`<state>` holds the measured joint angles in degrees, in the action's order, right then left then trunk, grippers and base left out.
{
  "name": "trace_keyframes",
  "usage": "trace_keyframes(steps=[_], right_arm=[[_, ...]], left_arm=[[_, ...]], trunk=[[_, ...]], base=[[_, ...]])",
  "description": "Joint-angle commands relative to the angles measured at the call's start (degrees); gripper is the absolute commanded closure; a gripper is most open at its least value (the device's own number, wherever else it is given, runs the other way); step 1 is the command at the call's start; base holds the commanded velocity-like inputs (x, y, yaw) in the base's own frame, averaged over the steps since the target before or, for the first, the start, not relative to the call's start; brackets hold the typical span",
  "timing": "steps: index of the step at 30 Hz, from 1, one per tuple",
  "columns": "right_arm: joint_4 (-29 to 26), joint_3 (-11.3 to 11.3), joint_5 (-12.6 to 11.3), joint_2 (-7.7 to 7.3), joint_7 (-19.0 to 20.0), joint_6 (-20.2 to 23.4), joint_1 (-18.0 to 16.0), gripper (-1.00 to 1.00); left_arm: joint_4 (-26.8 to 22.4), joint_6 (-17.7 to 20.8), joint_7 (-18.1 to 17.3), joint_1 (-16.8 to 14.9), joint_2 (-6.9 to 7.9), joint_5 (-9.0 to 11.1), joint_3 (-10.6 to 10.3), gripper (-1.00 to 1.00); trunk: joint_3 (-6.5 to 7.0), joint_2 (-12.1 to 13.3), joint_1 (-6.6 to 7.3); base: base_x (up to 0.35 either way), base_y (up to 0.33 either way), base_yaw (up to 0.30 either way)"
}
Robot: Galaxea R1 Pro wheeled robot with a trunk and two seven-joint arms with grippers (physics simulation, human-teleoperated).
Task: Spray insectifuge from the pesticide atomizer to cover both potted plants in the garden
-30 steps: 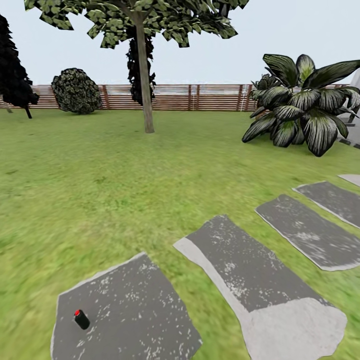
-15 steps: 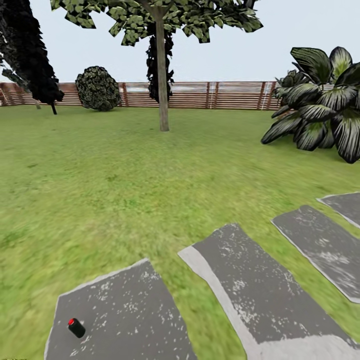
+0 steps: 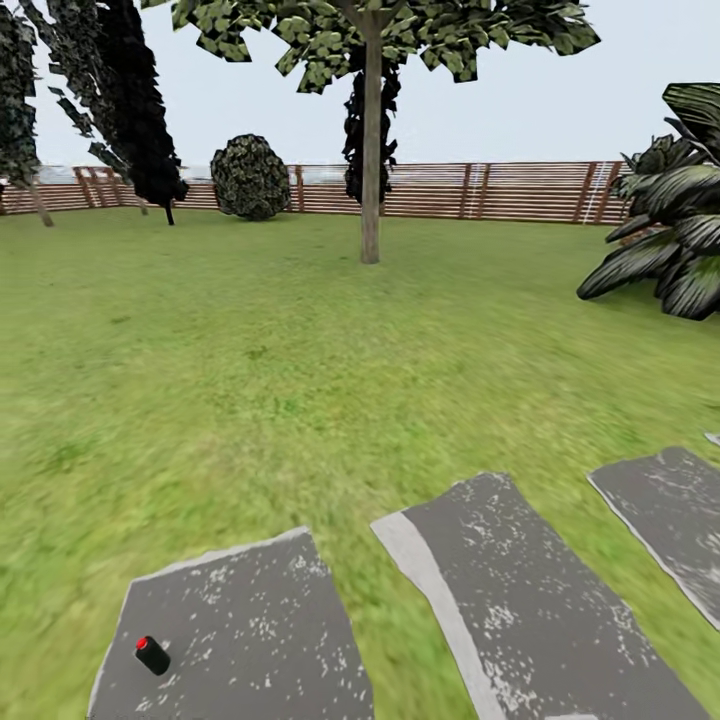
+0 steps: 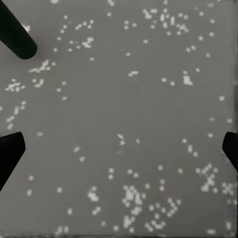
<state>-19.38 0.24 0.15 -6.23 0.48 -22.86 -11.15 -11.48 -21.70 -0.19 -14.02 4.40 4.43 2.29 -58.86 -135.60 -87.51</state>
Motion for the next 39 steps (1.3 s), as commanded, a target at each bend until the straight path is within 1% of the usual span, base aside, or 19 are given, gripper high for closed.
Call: trace_keyframes(steps=[1,39], right_arm=[[0.0,0.0,0.0,-0.01,0.0,-0.2,0.0,-1.0],[0.0,0.0,0.0,-0.01,0.1,-0.2,0.0,-1.0]], left_arm=[[0.1,-0.2,-0.1,0.0,0.0,0.4,0.0,-1.0],[0.1,-0.2,-0.1,0.0,0.0,0.4,0.0,-1.0]], trunk=[[-0.05,0.0,0.01],[-0.05,0.0,0.01]], base=[[0.038,-0.265,0.276],[0.001,-0.276,0.276]])
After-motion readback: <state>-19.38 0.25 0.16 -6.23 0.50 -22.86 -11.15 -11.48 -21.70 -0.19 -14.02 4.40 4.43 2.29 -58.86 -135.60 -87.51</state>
